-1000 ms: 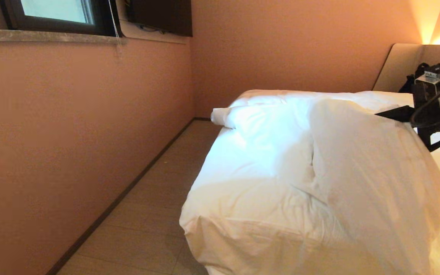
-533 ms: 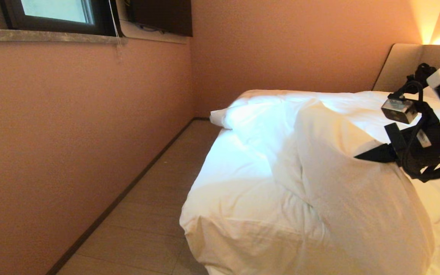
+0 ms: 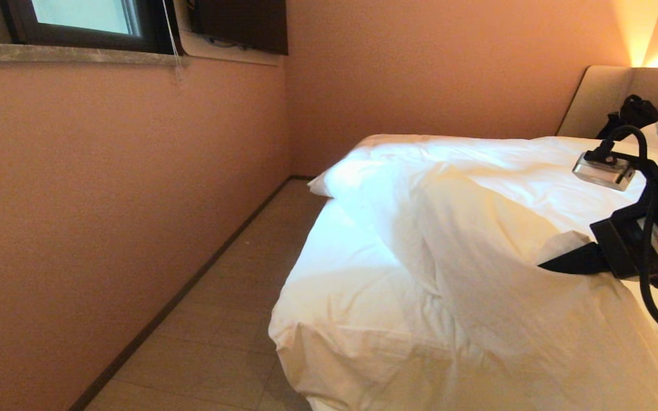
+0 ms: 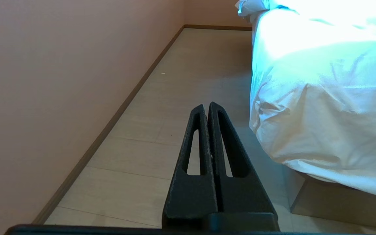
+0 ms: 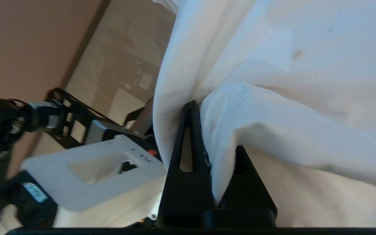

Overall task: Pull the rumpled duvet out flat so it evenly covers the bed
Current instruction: Flatten the corners of the folded blanket

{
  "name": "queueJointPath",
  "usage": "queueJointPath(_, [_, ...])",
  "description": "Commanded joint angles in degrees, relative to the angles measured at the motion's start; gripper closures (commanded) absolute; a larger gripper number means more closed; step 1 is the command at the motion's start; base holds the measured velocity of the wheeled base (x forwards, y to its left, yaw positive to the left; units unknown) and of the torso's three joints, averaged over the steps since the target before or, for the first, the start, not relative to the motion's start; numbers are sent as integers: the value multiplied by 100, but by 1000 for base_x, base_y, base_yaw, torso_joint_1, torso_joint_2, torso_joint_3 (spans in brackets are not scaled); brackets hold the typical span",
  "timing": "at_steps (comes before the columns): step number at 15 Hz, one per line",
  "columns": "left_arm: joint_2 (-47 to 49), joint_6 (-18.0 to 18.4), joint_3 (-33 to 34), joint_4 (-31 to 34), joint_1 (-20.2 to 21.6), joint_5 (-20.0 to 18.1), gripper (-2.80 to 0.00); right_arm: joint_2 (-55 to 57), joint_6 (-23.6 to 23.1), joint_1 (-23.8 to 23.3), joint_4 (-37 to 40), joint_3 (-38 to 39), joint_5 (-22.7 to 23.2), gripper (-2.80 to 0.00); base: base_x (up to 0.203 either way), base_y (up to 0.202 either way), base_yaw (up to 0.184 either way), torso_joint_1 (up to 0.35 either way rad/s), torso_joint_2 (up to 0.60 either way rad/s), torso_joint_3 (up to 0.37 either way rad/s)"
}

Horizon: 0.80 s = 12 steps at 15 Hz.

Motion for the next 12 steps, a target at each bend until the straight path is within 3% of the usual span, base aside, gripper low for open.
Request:
queueJointPath(1, [-2, 0, 1, 2, -3, 0, 0, 15, -134, 7, 21, 21, 12, 0, 0, 0, 0, 0, 0, 0])
queueJointPath(2, [-2, 0, 1, 2, -3, 0, 0, 15, -134, 7, 21, 21, 12, -280, 0, 0, 0, 0, 0, 0])
queueJointPath(12, [-2, 0, 1, 2, -1, 0, 0, -139, -138, 46, 32, -7, -195, -280, 0, 0, 0, 0, 0, 0])
